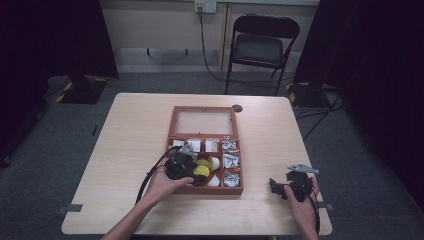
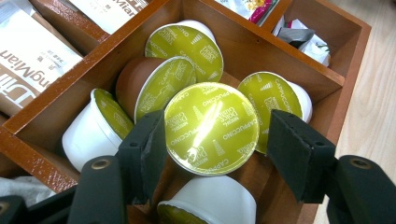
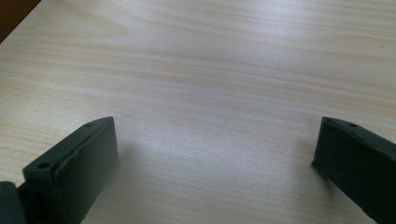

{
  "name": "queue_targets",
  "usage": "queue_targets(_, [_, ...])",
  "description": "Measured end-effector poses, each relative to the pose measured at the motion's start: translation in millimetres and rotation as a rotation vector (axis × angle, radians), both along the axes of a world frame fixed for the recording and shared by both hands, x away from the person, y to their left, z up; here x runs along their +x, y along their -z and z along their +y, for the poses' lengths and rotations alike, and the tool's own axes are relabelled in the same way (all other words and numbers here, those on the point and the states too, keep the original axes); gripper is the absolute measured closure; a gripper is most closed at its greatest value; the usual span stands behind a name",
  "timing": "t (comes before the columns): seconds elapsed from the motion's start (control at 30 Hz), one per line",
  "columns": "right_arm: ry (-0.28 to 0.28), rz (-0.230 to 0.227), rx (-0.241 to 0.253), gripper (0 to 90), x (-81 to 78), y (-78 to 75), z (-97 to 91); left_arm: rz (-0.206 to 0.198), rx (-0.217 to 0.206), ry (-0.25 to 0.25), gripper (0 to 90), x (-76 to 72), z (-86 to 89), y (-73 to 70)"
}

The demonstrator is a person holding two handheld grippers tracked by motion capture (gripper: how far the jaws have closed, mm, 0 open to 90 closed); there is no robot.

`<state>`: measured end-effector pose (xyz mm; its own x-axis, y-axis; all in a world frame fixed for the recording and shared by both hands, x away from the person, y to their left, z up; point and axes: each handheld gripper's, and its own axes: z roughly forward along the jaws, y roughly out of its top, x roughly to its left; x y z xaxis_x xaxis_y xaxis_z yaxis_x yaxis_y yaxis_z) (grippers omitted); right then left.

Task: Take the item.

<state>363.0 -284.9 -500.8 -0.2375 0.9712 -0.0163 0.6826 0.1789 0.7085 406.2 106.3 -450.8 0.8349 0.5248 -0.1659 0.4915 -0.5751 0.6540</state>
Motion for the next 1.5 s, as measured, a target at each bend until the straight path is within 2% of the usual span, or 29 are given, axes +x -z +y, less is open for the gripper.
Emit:
queue_targets(0.33, [0.001,0.000,0.000,0.0,-0.3,0.0,0.0,0.007,0.050,0.021,36.8,1.0,-11.1,3.4])
queue_targets(0.4, [0.001,0.000,0.000,0.0,-0.3,0.0,0.1,0.004,0.060,0.039,36.9,0.8,-13.8,3.6])
queue_targets(0.53, [0.001,0.000,0.000,0.0,-0.7,0.0,0.0,-0.008,0.088,0.043,36.7,0.6,-19.1,5.0])
queue_targets(0.57, [0.001,0.000,-0.001,0.0,-0.7,0.0,-0.1,-0.005,0.081,0.041,36.7,0.6,-20.2,6.4])
queue_targets(0.73, [0.001,0.000,0.000,0.0,-0.8,0.0,-0.1,-0.005,0.115,0.055,36.8,1.1,-22.6,8.8])
queue_targets(0.83, [0.002,0.001,-0.001,0.0,-0.8,-0.1,-0.1,0.001,0.108,0.050,37.6,1.3,-22.4,9.2])
queue_targets(0.97, [0.000,0.001,-0.001,0.0,-0.8,-0.1,-0.1,-0.004,0.116,0.050,38.0,1.8,-20.8,8.7])
queue_targets(1.13, [0.000,0.001,-0.001,0.0,-0.8,-0.1,-0.1,-0.014,0.107,0.042,38.1,0.9,-18.9,7.0])
queue_targets(1.33, [0.000,0.001,0.000,0.0,-0.8,-0.1,-0.1,-0.019,0.085,0.024,38.1,-0.5,-18.2,6.3])
queue_targets(1.5, [0.000,0.001,0.000,0.0,-0.8,-0.1,-0.1,-0.017,0.066,0.031,38.1,-0.9,-16.4,4.2])
